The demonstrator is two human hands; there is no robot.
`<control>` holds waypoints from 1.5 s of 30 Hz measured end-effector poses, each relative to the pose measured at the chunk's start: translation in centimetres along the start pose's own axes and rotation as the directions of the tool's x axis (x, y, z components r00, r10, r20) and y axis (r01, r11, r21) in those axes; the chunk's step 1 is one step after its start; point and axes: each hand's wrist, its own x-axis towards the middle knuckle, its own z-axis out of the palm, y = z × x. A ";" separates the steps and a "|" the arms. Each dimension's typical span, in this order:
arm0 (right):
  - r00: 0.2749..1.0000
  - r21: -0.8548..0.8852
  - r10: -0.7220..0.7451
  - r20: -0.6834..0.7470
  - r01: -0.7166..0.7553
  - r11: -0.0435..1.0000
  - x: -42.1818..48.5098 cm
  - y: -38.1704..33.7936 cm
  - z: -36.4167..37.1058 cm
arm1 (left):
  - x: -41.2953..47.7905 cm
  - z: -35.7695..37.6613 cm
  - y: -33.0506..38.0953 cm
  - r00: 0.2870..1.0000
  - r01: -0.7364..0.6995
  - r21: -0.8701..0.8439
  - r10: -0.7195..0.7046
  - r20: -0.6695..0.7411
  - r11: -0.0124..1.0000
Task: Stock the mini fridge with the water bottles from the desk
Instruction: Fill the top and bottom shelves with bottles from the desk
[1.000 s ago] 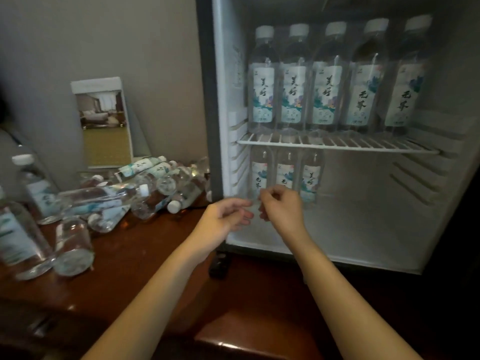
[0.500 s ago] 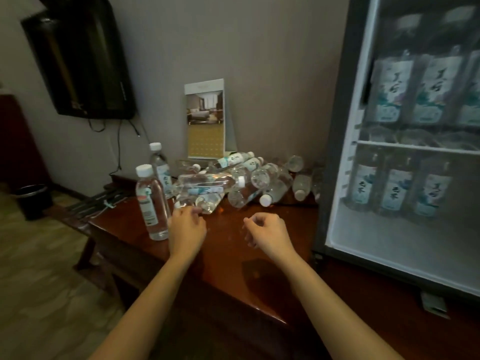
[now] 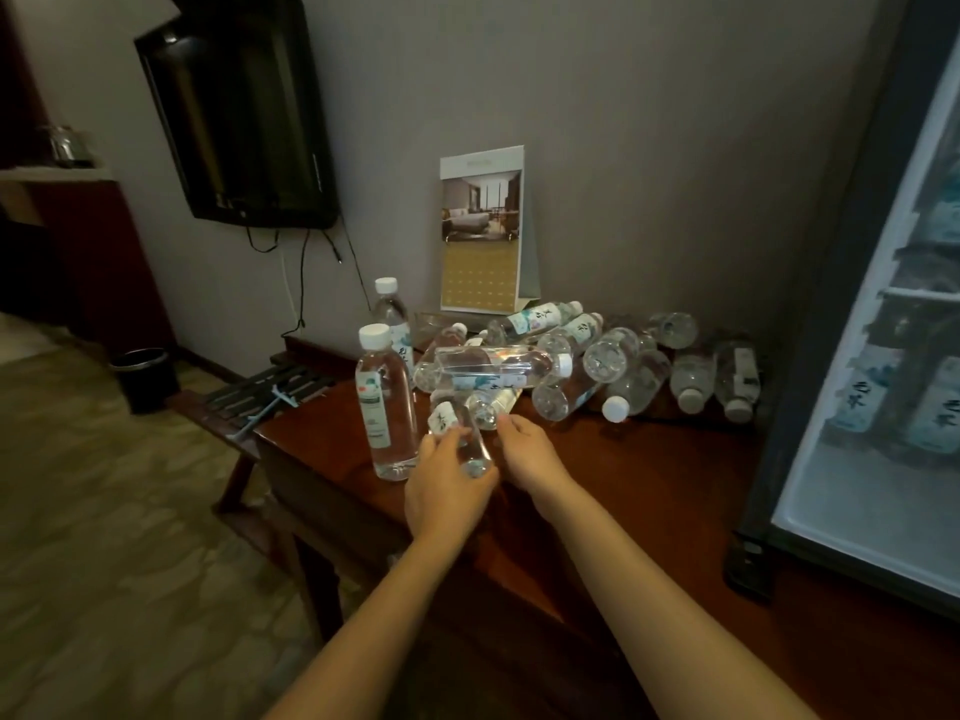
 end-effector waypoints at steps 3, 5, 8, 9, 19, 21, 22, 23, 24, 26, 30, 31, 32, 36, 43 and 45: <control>0.999 -0.075 0.030 0.032 -0.028 0.997 0.5 -0.3 0.4 | -0.6 0.5 -0.9 0.991 -0.123 -0.096 0.128 0.047 0.988; 1.000 -0.172 0.015 -0.010 -0.016 0.985 0.5 -0.2 -0.1 | -0.7 0.7 -1.5 0.980 -0.100 -0.292 0.145 0.136 0.951; 0.999 -0.097 0.039 0.027 -0.036 0.995 -0.2 0.4 -1.6 | -0.9 0.5 -1.7 0.969 0.114 -0.597 0.044 0.243 0.794; 0.997 -0.096 0.051 0.051 -0.046 0.994 -0.5 0.3 -2.1 | -0.8 0.6 -1.7 0.971 0.162 -0.647 -0.002 0.240 0.745; 0.942 -0.121 0.240 0.235 -0.216 0.969 -5.7 1.0 -9.0 | -2.3 0.7 1.9 0.803 0.576 -0.710 -0.116 0.585 0.405; 0.932 0.013 0.205 0.298 -0.219 0.976 -7.4 1.0 -10.0 | -3.2 1.2 3.0 0.786 0.579 -0.711 -0.045 0.616 0.399; 0.938 0.045 0.170 0.302 -0.192 0.980 -8.3 0.9 -10.4 | -3.6 1.4 3.6 0.785 0.570 -0.719 -0.005 0.619 0.398; 0.947 0.062 0.130 0.295 -0.154 0.986 -9.2 1.0 -10.9 | -4.0 1.6 4.2 0.791 0.550 -0.734 0.035 0.611 0.398; 0.955 0.076 0.088 0.283 -0.114 0.991 -10.0 1.1 -11.3 | -4.3 1.6 4.8 0.802 0.522 -0.754 0.072 0.593 0.398; 0.972 0.142 0.022 0.233 -0.057 0.988 -11.5 1.5 -12.2 | -4.9 1.5 5.8 0.814 0.479 -0.797 0.153 0.560 0.368; 0.984 0.290 -0.075 0.163 0.025 0.957 -13.7 1.6 -14.3 | -6.4 1.6 7.1 0.802 0.448 -0.856 0.306 0.512 0.259; 0.985 0.282 -0.094 0.145 0.050 0.958 -14.2 1.4 -14.8 | -6.7 1.6 7.5 0.796 0.438 -0.865 0.342 0.499 0.243; 0.986 0.253 -0.109 0.125 0.075 0.965 -14.5 1.2 -15.3 | -7.0 1.6 7.8 0.792 0.416 -0.875 0.376 0.482 0.246; 0.991 0.160 -0.133 0.025 0.127 0.979 -15.8 1.1 -17.1 | -8.0 1.4 10.1 0.755 0.313 -0.893 0.486 0.440 0.322; 0.968 0.188 -0.143 -0.207 0.183 0.965 -18.4 1.7 -21.9 | -10.3 3.3 15.3 0.685 0.284 -0.909 0.599 0.415 0.304; 0.953 0.171 -0.139 -0.270 0.189 0.967 -19.3 2.0 -23.5 | -11.1 4.4 17.0 0.658 0.277 -0.905 0.623 0.423 0.322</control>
